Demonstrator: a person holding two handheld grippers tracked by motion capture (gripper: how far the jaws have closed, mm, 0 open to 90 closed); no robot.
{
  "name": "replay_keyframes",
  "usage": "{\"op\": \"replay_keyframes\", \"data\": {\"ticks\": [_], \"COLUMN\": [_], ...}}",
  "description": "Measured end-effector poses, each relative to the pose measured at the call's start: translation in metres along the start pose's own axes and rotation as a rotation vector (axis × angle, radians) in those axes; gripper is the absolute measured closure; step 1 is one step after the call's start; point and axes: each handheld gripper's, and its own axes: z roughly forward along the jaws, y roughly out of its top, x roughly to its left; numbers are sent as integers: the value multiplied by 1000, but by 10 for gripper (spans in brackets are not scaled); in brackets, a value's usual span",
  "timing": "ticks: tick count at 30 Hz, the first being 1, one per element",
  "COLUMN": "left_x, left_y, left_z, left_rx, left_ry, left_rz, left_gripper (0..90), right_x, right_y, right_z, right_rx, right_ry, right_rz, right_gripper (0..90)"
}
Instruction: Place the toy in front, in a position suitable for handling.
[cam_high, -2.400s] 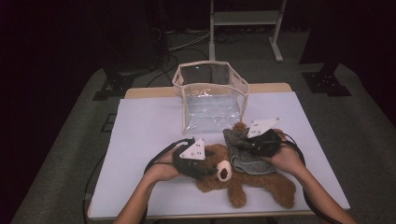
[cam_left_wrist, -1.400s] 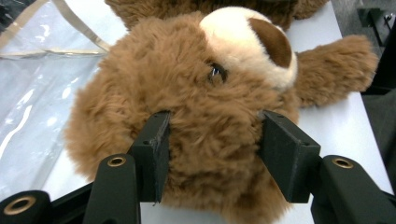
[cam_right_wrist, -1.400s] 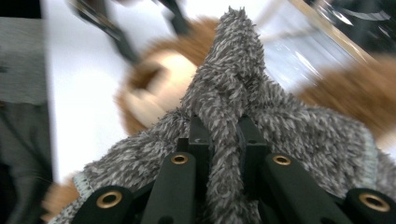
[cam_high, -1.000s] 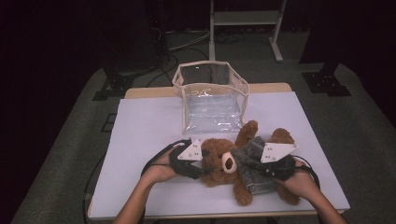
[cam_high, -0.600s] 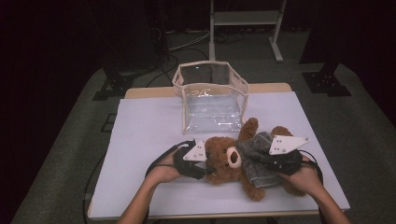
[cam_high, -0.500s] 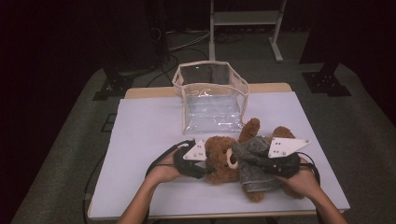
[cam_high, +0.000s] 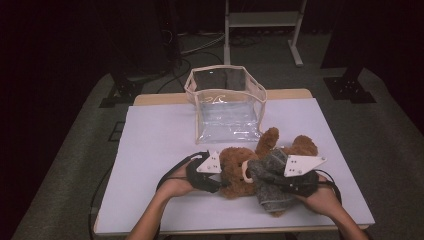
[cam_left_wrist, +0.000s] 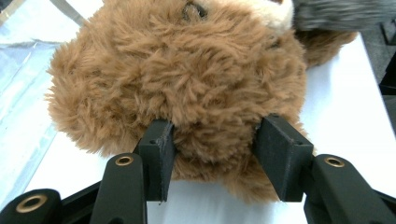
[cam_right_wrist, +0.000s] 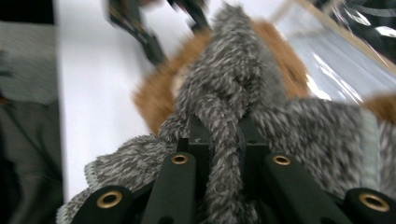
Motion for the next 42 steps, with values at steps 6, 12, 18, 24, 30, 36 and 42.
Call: {"op": "replay_keyframes", "data": {"ticks": [6, 12, 18, 24, 30, 36, 42], "left_x": [-2, -3, -2, -2, -1, -1, 0], "left_y": [-2, -5, -2, -1, -4, 0, 0], "left_z": [-1, -3, -1, -1, -3, 2, 1], "left_rx": [0, -19, -14, -10, -28, -36, -33], "left_ry": [-2, -6, -4, -3, -5, -3, -19], "left_rz": [-3, -12, -5, 0, -7, -11, -7], "left_gripper": [485, 486, 487, 488, 494, 488, 489], "right_x": [18, 11, 25, 36, 32, 32, 38], "right_y": [16, 1, 17, 34, 16, 13, 32], "right_z": [12, 10, 8, 35, 29, 21, 45], "right_rx": [-27, 16, -31, 4, 35, 31, 33], "right_ry": [51, 39, 54, 66, 45, 31, 47], "right_rz": [-57, -27, -75, -167, -155, -140, -204], "right_gripper": [792, 793, 793, 793, 796, 796, 796]}}
